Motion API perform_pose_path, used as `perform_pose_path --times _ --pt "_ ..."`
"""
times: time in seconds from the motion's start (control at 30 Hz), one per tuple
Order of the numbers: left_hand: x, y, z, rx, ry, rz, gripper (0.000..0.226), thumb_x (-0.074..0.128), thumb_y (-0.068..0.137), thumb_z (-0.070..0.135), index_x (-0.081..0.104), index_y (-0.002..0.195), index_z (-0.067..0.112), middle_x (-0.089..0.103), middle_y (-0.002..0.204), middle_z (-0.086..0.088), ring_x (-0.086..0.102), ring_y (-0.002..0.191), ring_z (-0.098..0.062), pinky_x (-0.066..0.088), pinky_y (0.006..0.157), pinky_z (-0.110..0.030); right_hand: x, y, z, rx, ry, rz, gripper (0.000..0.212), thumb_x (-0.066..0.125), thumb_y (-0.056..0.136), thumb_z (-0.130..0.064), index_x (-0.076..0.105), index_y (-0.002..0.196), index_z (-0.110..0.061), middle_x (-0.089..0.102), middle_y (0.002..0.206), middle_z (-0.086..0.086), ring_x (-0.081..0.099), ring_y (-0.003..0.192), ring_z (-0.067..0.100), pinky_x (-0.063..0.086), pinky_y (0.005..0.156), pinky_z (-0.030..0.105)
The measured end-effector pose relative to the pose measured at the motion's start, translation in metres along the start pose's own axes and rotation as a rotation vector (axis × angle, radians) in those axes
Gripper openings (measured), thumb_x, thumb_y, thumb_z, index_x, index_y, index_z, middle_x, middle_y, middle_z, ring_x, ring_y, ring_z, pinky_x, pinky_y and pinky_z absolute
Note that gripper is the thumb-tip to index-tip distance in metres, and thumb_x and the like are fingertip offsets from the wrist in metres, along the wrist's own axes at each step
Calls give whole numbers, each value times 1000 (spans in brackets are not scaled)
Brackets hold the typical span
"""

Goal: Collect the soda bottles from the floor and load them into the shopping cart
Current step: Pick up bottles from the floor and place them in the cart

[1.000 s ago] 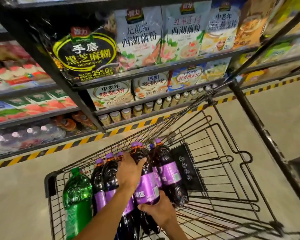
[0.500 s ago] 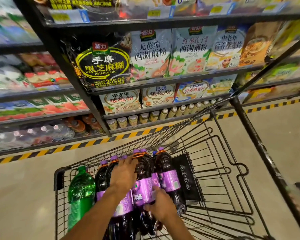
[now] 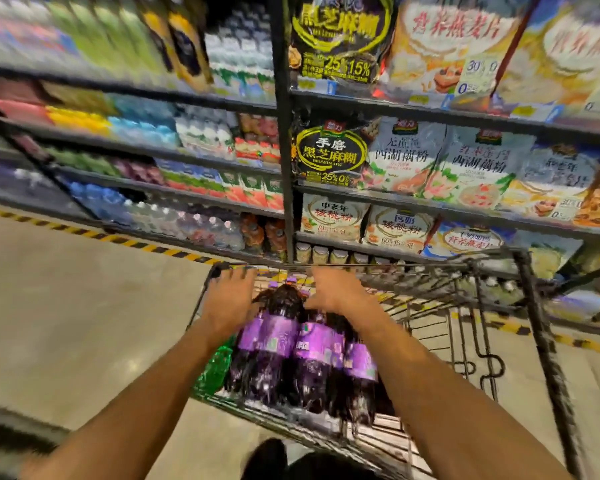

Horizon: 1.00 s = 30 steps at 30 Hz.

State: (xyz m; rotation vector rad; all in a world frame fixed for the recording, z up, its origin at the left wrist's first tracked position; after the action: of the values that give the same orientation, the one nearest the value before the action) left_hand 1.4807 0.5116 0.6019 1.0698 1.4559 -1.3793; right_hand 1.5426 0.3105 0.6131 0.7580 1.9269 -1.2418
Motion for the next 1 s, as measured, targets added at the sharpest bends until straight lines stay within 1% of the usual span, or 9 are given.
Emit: perform_pose_path --times 0.1,0.3,0.4,0.5,0.57,0.7,0.8,0.87,1.0 --pt "-23 -47 -9 -108 -44 86 69 67 91 48 37 147 21 47 143 -5 46 129 -30 45 98 -45 -19 -17 -25 -107 -64 -4 75 80 88 -43 46 148 -14 58 147 12 58 130 35 52 102 48" --pt "-44 -156 -34 -302 -72 159 65 72 87 51 44 137 21 49 140 -4 46 129 -29 44 100 -45 -18 -57 -91 -329 -302 -39 76 82 86 -49 47 141 -10 61 140 13 61 123 36 55 95 47" --pt "-53 -227 -61 -426 -48 159 63 72 87 50 47 135 21 50 141 -5 45 130 -31 42 100 -45 -7 -90 -148 -457 -404 -52 81 82 86 -49 43 146 -11 56 145 14 60 126 37 54 97 49" --pt "-56 -309 -96 -577 -34 160 63 72 87 50 47 136 19 49 141 -7 46 129 -31 41 101 -44 8 -127 -220 -607 -494 -31 75 83 86 -47 47 141 -10 56 144 14 57 128 37 52 100 49" --pt "-52 -370 -119 -672 -24 156 64 71 87 51 47 136 19 51 138 -8 49 126 -31 43 101 -44 25 -157 -273 -710 -570 -18 80 85 81 -52 49 138 -11 57 143 14 57 128 37 52 101 49" --pt "-26 -510 -149 -916 -40 121 69 71 86 49 43 141 19 51 141 -7 50 128 -30 44 102 -45 91 -235 -390 -929 -702 -50 91 85 78 -57 47 148 -15 53 149 11 55 134 33 50 106 47" --pt "12 -636 -154 -1136 -79 80 76 73 86 49 39 145 16 49 144 -9 48 132 -31 45 103 -46 167 -311 -472 -1090 -803 -127 81 86 79 -50 51 146 -20 58 146 9 58 130 33 50 107 45" --pt "25 -693 -151 -1221 -85 102 74 72 86 50 40 144 15 50 142 -9 48 131 -31 45 103 -47 198 -344 -503 -1155 -855 -136 79 87 76 -51 53 141 -22 63 138 8 62 123 33 54 102 43" --pt "54 -841 -131 -1479 -117 40 74 69 88 52 39 144 14 51 138 -9 50 126 -31 45 98 -44 283 -452 -564 -1353 -981 -164 79 85 79 -53 50 140 -18 61 138 8 61 120 32 54 97 42"
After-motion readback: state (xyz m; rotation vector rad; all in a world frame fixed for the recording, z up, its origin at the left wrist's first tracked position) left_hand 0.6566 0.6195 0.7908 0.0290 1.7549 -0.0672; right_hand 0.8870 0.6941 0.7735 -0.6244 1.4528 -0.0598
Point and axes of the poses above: each hand's wrist, its own y-axis towards the middle knuckle, its own x-axis out of the palm, z = x × y, the point moved 3 cm from there along y, towards the middle knuckle
